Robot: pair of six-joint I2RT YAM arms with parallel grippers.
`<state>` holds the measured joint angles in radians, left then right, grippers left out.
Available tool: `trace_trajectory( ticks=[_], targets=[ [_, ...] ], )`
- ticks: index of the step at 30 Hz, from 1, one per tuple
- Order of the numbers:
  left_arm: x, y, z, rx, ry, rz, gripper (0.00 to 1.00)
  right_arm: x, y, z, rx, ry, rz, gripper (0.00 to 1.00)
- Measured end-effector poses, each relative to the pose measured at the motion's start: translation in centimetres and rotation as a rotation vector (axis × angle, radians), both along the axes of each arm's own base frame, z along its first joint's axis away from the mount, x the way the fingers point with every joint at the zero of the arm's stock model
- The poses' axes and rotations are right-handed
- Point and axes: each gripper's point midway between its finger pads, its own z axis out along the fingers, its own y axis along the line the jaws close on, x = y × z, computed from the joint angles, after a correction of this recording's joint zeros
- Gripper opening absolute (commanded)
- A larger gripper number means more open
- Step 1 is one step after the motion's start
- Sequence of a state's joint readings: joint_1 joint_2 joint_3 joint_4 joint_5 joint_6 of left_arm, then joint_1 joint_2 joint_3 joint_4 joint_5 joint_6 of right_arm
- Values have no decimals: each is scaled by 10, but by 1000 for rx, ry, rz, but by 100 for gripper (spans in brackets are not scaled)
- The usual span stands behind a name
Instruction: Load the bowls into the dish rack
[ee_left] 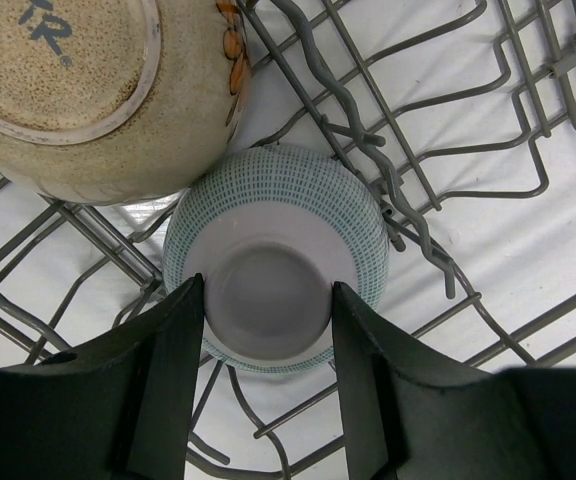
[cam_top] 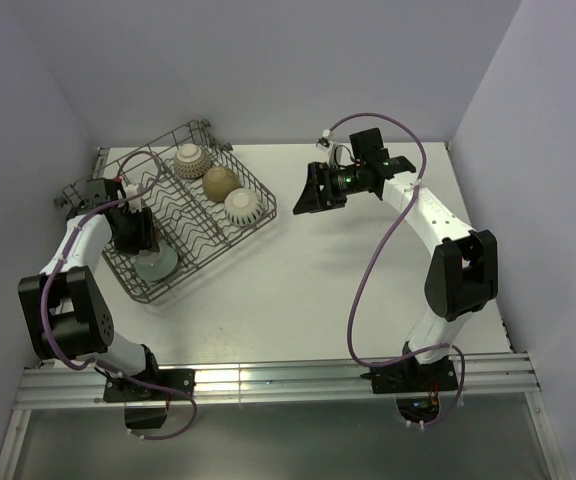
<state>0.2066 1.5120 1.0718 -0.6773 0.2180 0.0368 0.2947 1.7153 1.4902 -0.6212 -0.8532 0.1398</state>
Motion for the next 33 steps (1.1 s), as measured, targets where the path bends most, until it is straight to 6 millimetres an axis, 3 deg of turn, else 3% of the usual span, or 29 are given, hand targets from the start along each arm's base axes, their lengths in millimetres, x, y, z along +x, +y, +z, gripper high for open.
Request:
trace_trajectory(
  ticks=[11, 17, 22, 26, 30, 31, 33],
  targets=[
    [0, -2, -4, 29, 4, -10, 0, 0, 0, 0, -1, 0, 0, 80],
    [0, -3, -5, 29, 3, -17, 11, 0, 0, 0, -2, -1, 0, 80],
    [0, -4, -6, 28, 4, -20, 27, 0, 0, -1, -4, -2, 0, 80],
    [0, -4, -6, 28, 4, -22, 53, 0, -1, -1, -8, -2, -3, 81],
    [0, -4, -5, 31, 1, -28, 60, 1, -2, -2, -15, -1, -8, 82],
    [-1, -4, -5, 32, 1, -31, 70, 1, -2, -3, -17, -1, -8, 82],
    [-2, -3, -6, 35, 6, -36, 73, 1, -3, -3, -21, -1, -10, 82]
  ],
)
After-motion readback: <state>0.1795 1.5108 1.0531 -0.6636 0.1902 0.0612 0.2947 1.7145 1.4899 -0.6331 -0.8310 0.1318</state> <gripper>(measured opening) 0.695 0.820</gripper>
